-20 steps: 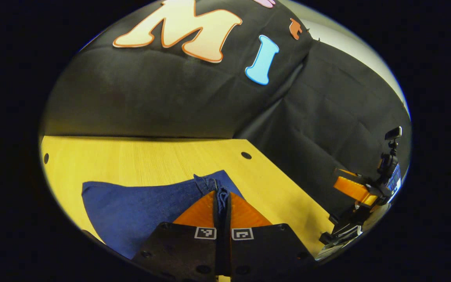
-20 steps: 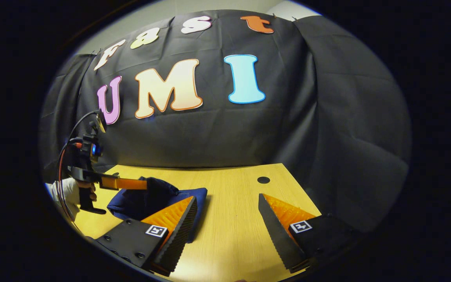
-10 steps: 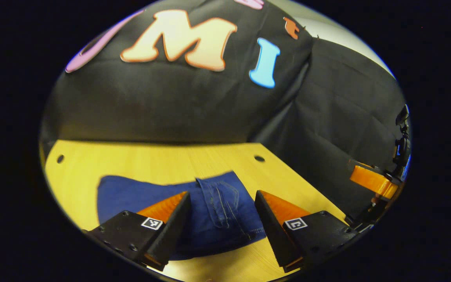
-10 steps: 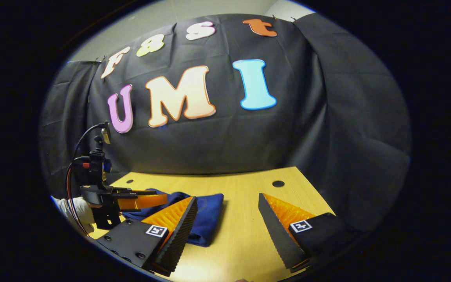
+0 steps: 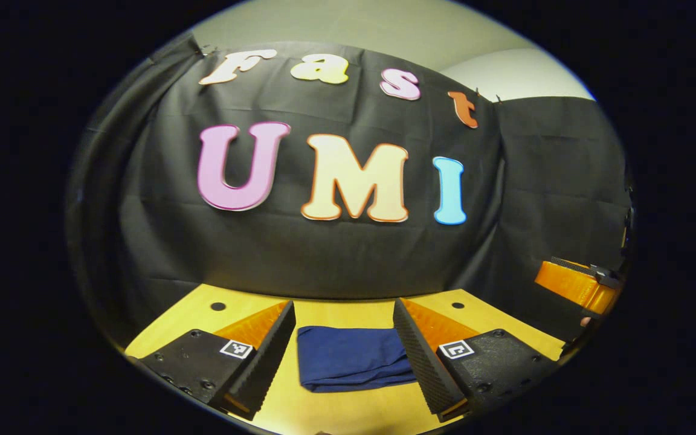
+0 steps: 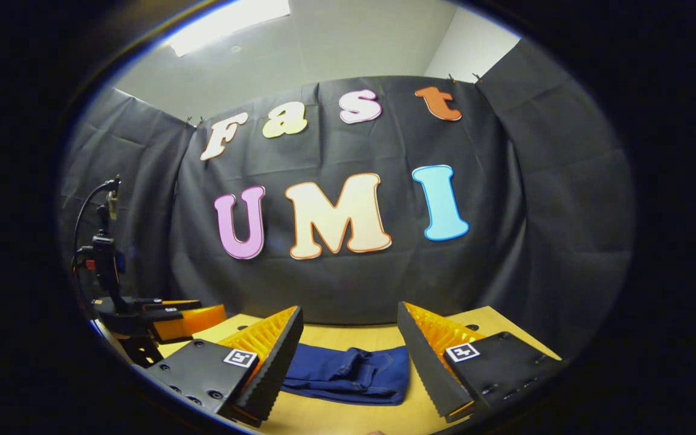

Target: Grasp the waist and the cuffs of the jeans and fold them to make the two legs overlap; first hold the waist and fold one-third of the jeans toward the cuffs, then hold the cuffs and fold the remaining one-third in the same direction to finish folding.

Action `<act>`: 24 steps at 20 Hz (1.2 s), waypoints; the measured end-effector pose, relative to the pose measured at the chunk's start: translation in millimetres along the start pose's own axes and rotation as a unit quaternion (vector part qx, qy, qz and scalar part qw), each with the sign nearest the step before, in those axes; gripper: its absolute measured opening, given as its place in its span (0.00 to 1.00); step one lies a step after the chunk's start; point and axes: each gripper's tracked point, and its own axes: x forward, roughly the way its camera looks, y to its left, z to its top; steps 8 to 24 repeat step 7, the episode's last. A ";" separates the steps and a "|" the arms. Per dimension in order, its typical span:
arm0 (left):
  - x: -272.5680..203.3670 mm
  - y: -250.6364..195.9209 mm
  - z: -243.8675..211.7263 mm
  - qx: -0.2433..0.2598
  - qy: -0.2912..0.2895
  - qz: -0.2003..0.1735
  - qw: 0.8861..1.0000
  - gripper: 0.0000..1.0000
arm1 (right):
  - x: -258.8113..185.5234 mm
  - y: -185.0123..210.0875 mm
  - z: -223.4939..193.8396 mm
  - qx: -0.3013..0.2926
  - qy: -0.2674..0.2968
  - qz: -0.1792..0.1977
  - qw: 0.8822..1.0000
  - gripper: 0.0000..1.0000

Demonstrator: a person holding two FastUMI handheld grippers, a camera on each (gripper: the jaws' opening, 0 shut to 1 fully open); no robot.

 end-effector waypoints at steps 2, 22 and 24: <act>-26.3 17.8 6.6 -0.004 -0.005 0.014 1.000 0.95 | -10.2 19.0 5.2 0.009 -0.003 0.001 1.000 0.92; -63.6 43.2 26.1 0.017 -0.026 0.036 0.999 0.95 | -27.9 49.6 17.7 0.000 -0.017 0.019 1.000 0.97; -63.6 43.2 26.1 0.017 -0.026 0.036 0.999 0.95 | -27.9 49.6 17.7 0.000 -0.017 0.019 1.000 0.97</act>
